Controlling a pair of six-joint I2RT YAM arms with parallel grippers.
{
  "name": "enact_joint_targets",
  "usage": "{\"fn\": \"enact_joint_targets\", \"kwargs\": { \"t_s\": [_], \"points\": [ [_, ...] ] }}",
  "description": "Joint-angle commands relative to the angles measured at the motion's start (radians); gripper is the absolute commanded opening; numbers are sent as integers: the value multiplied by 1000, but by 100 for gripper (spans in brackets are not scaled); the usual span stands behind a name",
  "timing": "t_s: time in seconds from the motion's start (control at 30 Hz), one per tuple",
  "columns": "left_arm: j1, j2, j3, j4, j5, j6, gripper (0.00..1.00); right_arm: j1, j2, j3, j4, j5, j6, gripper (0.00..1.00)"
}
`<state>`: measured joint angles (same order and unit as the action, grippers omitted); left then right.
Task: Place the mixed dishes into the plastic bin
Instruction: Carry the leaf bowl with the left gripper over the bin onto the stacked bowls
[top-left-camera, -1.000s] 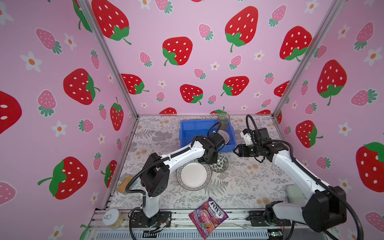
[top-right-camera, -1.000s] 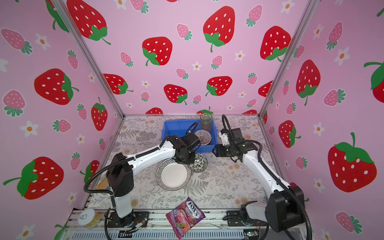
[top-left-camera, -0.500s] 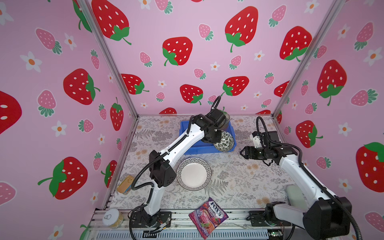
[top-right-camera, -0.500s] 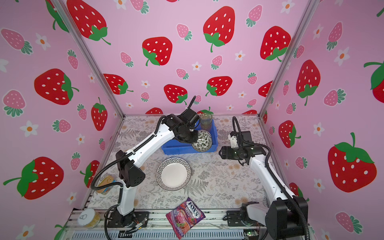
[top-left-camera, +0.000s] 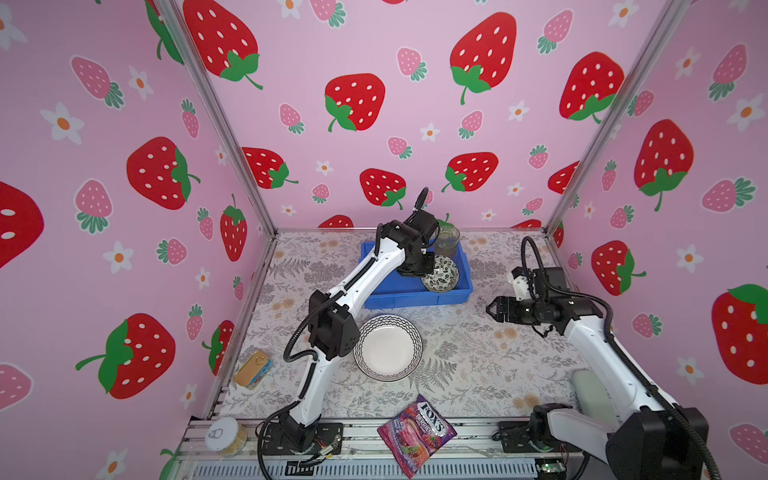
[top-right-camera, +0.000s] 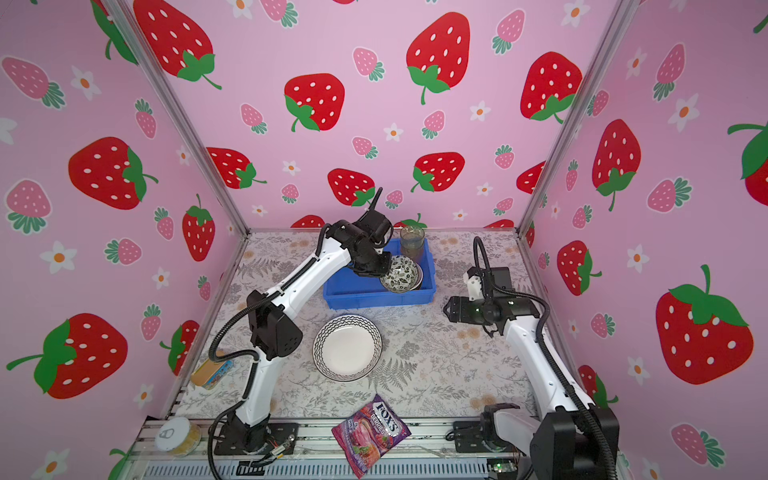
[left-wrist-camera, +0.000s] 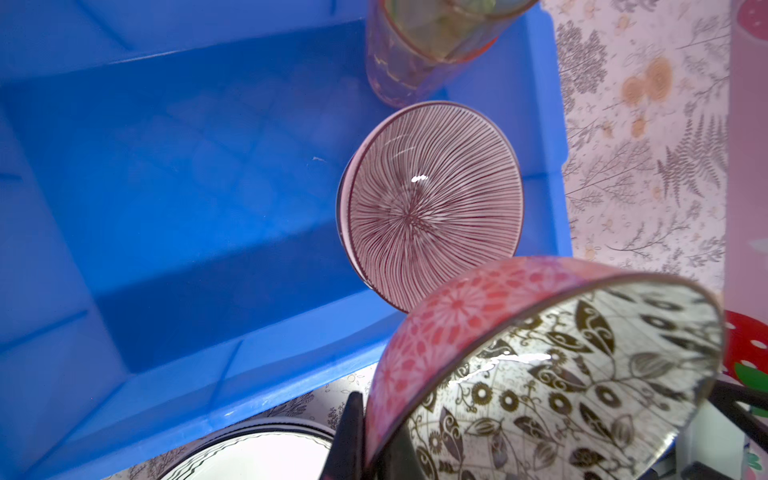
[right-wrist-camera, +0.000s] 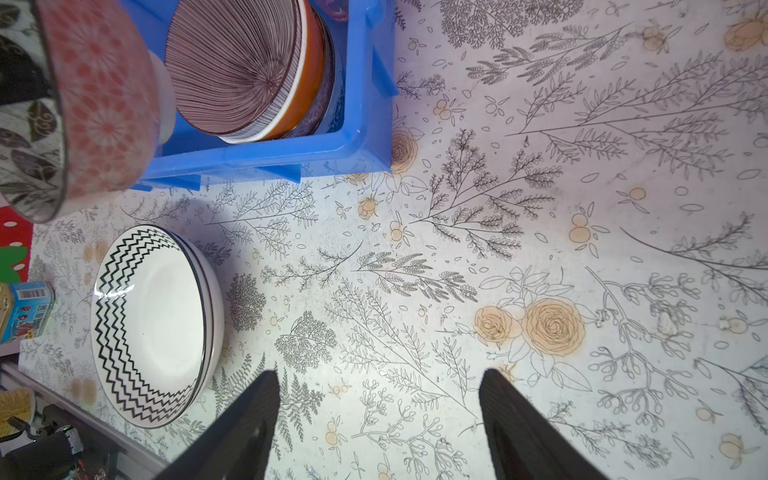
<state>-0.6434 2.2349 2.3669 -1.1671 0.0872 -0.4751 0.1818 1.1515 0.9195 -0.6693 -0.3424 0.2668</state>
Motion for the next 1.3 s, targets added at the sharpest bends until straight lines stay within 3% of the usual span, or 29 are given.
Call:
{"fn": "enact_joint_targets", "kwargs": {
  "t_s": [0.0, 1.27],
  "points": [
    [13, 19, 54, 57, 44, 2, 0, -12, -23, -17, -36, -7, -20, 79],
    [51, 158, 107, 161, 126, 16, 0, -31, -6, -24, -35, -7, -21, 78]
  ]
}}
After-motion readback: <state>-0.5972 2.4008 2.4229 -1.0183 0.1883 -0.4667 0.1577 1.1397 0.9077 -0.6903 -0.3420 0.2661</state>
